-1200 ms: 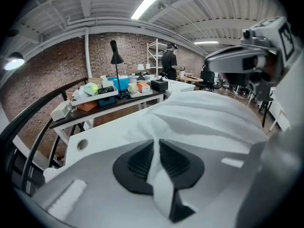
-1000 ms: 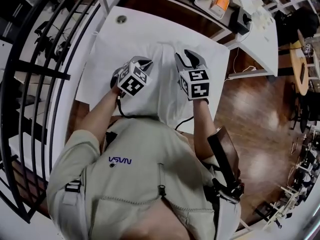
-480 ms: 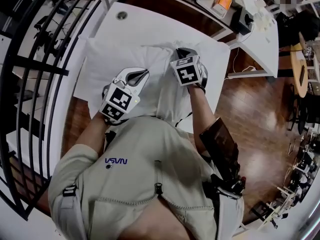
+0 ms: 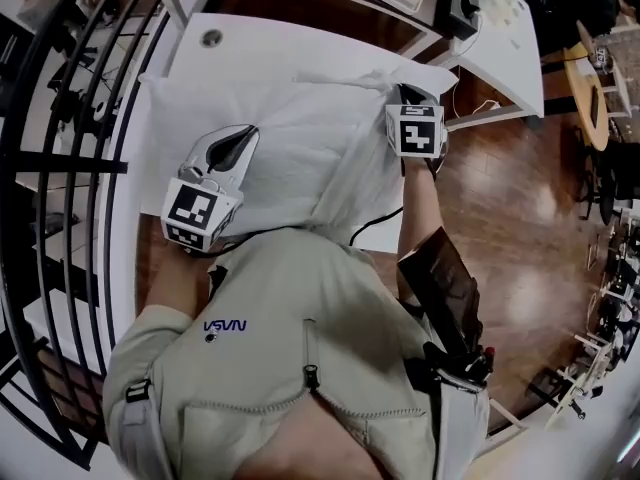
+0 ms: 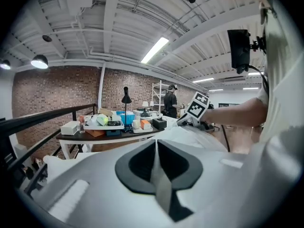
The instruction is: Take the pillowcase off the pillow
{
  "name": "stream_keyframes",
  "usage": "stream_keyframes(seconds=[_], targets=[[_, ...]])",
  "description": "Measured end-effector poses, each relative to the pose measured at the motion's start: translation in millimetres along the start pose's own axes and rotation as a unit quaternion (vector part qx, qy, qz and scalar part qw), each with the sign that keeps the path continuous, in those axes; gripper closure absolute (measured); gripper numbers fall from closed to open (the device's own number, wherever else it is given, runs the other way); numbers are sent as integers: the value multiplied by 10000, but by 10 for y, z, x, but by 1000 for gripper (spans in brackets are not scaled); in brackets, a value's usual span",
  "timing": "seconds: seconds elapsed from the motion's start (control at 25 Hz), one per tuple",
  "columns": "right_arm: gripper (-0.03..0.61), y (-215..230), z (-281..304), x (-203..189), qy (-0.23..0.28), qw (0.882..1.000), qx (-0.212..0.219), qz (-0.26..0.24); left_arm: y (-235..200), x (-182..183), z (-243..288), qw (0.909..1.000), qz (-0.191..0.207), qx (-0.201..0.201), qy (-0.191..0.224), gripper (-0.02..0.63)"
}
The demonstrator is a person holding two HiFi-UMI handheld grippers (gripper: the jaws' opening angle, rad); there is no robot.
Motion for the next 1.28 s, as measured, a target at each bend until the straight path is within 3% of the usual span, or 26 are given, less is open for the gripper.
stream_keyframes(seconds=[0.16, 0.36, 0.52, 0.76, 1.0, 1.28], targets=[[572, 8, 128, -310, -214, 9986, -192, 443, -182, -207, 375, 9980, -588, -58, -244, 595], [572, -177, 245, -330, -97, 9995, 52, 306, -221, -414, 776, 9955, -369, -9, -876, 591], [549, -171, 166, -329, 155, 9991, 99, 388, -222, -469, 916, 9939, -283, -9, -1064, 574], [514, -428, -271, -309, 804, 9946, 199, 628, -309, -453, 957, 9955, -264, -28, -906, 534], [514, -774, -756, -505, 951, 9927, 190, 713, -278, -382, 933, 9980, -40, -72, -633, 477], [514, -955, -1080, -779, 1305, 9875, 428, 778, 184, -89, 604, 9990, 365, 13, -249, 426]])
Point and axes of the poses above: the fingertips, and each gripper's own axes: z forward along the fingers, y to its right, x out of its top, the point moved 10 cm from there along -z, backward along the fingers, and after that the axes turned 1 degree about x, right-handed, at the moved point
